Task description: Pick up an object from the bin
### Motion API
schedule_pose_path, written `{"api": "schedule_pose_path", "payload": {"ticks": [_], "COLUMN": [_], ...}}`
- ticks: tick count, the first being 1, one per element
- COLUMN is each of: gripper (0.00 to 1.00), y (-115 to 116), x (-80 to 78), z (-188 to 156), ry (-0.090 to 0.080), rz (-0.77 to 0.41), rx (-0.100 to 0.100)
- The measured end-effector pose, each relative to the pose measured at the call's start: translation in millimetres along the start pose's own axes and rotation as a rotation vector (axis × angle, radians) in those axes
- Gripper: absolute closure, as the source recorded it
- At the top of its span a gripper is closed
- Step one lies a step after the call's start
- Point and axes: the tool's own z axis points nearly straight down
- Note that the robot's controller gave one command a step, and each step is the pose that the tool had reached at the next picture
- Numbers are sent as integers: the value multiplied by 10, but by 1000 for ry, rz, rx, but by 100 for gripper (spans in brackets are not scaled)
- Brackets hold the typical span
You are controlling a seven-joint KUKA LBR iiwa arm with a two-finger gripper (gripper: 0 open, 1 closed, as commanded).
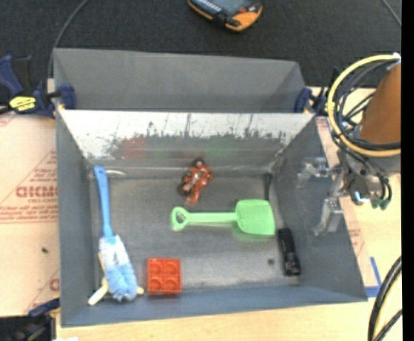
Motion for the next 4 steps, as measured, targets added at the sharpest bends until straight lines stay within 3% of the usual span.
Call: {"api": "schedule_pose_path", "payload": {"ticks": [1,2,3,4], "gripper": [0,0,0,0], "y": [5,565,973,846], "x": [-16,-341,-453,-339], "z": [-33,1249,888,1390], "ry": [-7,-13,-16,-8], "rz": [-4,13,-114,7], "rx": [1,2,7,0]}}
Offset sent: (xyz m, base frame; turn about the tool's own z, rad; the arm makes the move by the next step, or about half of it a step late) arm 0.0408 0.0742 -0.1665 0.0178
